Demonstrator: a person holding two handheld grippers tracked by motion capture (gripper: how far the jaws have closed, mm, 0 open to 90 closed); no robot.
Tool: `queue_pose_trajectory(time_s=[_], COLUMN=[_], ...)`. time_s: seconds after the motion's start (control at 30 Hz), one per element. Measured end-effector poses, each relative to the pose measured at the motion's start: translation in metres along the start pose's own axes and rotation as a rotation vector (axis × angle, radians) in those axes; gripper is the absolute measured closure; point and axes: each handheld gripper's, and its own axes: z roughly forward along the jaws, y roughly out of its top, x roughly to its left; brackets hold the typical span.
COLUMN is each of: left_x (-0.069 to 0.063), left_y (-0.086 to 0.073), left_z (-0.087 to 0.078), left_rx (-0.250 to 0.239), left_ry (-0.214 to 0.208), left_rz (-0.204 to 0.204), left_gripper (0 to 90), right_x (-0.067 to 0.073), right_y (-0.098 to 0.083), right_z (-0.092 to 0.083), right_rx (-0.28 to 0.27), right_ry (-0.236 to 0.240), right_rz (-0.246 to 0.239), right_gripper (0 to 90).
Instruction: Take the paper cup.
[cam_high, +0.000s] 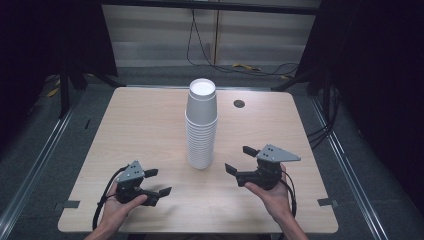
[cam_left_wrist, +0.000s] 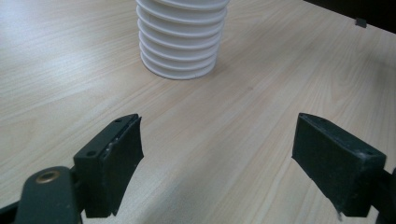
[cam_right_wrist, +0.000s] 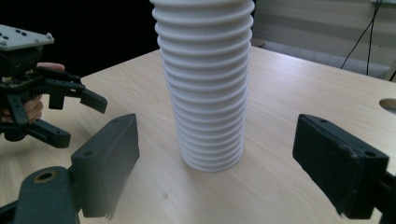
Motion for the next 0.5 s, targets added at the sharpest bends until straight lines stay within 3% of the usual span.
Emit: queue_pose_trajectory(time_s=[0.5], left_x=[0.0], left_y=[0.0], left_z=[0.001], left_rx=[0.006], left_ry=[-0.002], left_rz=[-0.008], left_gripper=[15.9], right_x=[-0.002], right_y=[0.028], right_z=[0.005], right_rx=[-0.046], right_ry=[0.007], right_rz=[-0.01], right_gripper=[13.7])
